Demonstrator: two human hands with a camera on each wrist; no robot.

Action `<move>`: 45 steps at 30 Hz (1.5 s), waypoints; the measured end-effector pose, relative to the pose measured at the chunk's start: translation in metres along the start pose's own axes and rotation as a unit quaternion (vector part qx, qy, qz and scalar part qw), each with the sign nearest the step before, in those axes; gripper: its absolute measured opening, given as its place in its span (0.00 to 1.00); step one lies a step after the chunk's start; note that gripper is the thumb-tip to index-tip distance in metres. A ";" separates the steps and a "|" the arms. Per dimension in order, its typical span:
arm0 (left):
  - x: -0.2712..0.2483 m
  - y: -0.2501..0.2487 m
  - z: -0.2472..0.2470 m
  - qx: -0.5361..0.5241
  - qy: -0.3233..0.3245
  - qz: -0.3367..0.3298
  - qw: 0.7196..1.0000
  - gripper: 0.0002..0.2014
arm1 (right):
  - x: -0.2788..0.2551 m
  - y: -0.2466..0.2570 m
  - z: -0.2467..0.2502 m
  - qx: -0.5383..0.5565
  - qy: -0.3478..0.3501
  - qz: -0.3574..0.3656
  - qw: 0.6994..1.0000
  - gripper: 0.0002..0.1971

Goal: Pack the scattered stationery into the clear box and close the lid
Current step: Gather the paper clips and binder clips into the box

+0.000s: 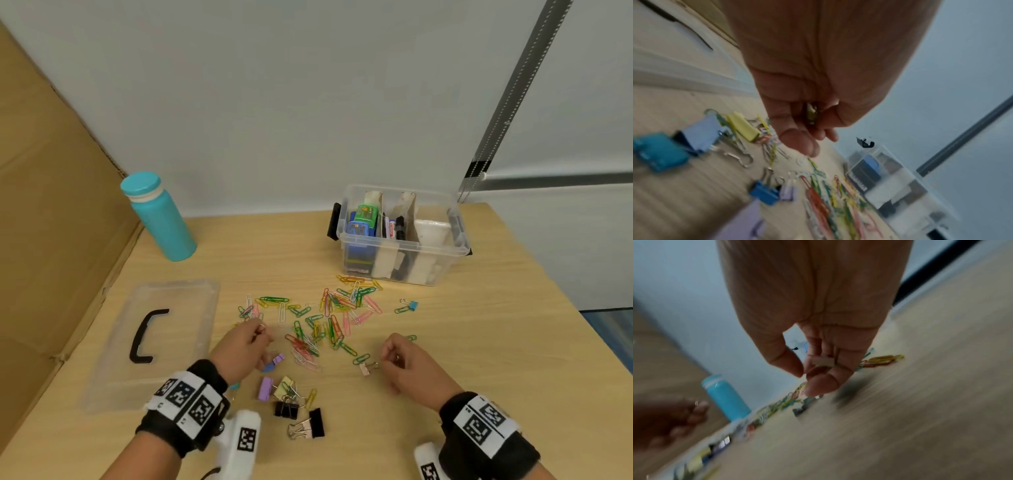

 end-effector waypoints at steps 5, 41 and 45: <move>0.000 0.005 0.001 0.183 0.009 -0.034 0.983 0.10 | 0.004 0.009 -0.020 -0.215 0.017 0.051 0.975 0.11; -0.012 0.001 0.042 0.208 -0.126 -0.126 0.962 0.07 | 0.064 0.130 -0.114 -0.436 0.119 0.176 0.875 0.14; -0.007 -0.002 0.035 0.181 -0.130 -0.137 0.965 0.05 | 0.061 0.123 -0.097 -0.357 0.147 0.177 0.905 0.11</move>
Point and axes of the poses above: each hand's wrist, its own x-axis towards the middle knuckle, its own z-axis out of the back of the hand, y = z × x, the point moved 3 cm from there along x, towards the middle knuckle, and after that the axes turned 11 degrees about -x, right-handed, at the moved point
